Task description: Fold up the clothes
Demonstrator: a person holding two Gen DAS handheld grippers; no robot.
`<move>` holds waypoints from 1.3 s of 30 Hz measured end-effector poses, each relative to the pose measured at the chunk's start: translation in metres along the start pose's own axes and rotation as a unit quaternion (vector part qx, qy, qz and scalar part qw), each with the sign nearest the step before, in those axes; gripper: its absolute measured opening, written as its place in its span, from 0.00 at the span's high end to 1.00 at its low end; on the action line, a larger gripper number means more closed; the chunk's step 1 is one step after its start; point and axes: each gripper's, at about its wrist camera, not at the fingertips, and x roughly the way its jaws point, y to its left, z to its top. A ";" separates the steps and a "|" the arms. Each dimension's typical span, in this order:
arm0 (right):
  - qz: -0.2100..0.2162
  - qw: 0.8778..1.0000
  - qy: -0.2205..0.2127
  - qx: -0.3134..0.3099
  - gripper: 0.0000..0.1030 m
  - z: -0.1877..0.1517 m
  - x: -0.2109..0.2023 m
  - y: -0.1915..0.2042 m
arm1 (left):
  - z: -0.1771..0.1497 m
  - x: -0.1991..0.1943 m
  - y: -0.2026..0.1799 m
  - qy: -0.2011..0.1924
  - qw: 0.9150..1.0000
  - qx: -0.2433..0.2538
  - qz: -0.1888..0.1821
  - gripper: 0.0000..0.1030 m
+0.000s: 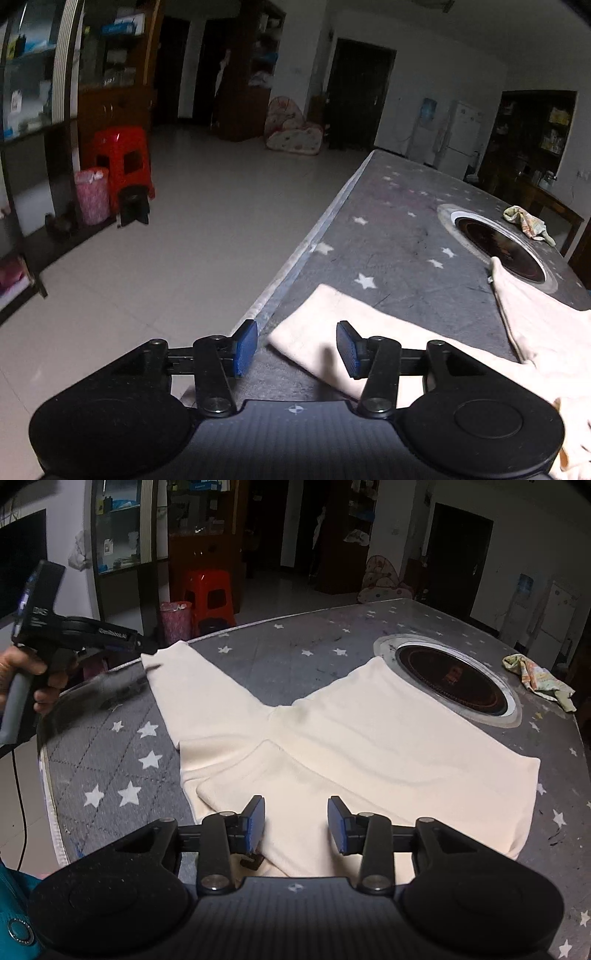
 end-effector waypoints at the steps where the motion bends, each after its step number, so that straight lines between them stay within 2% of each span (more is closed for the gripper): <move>1: -0.001 1.000 -0.001 0.001 0.64 0.000 -0.001 0.000 | -0.001 0.003 0.000 0.004 1.000 -0.003 -0.001 0.53; 2: -0.001 1.000 -0.003 0.002 0.64 0.001 -0.001 0.000 | -0.002 0.005 -0.001 0.007 1.000 -0.003 -0.002 0.59; 6: -0.004 1.000 -0.010 0.007 0.64 0.001 -0.007 -0.002 | -0.001 0.007 -0.004 0.007 1.000 -0.007 -0.011 0.91; 11: -0.011 0.999 -0.021 0.029 0.64 -0.001 -0.017 -0.012 | 0.015 -0.015 -0.022 -0.024 0.997 -0.008 -0.070 0.94; 15: -0.027 0.998 -0.029 0.057 0.64 -0.007 -0.025 -0.025 | 0.031 -0.042 -0.059 -0.054 0.987 0.019 -0.150 0.95; 20: -0.050 0.993 -0.042 0.096 0.64 -0.018 -0.038 -0.044 | 0.042 -0.071 -0.115 -0.070 0.963 0.055 -0.254 0.95; 27: -0.083 0.985 -0.059 0.139 0.64 -0.035 -0.058 -0.068 | 0.030 -0.088 -0.191 -0.046 0.922 0.089 -0.373 0.95; 31: -0.102 0.979 -0.062 0.165 0.64 -0.047 -0.069 -0.082 | 0.014 -0.088 -0.222 -0.020 0.902 0.102 -0.418 0.94; 35: -0.116 0.974 -0.060 0.186 0.64 -0.057 -0.075 -0.092 | -0.007 -0.079 -0.242 0.024 0.884 0.118 -0.451 0.92; 39: -0.127 0.970 -0.063 0.199 0.64 -0.062 -0.079 -0.099 | -0.025 -0.072 -0.246 0.065 0.874 0.143 -0.461 0.86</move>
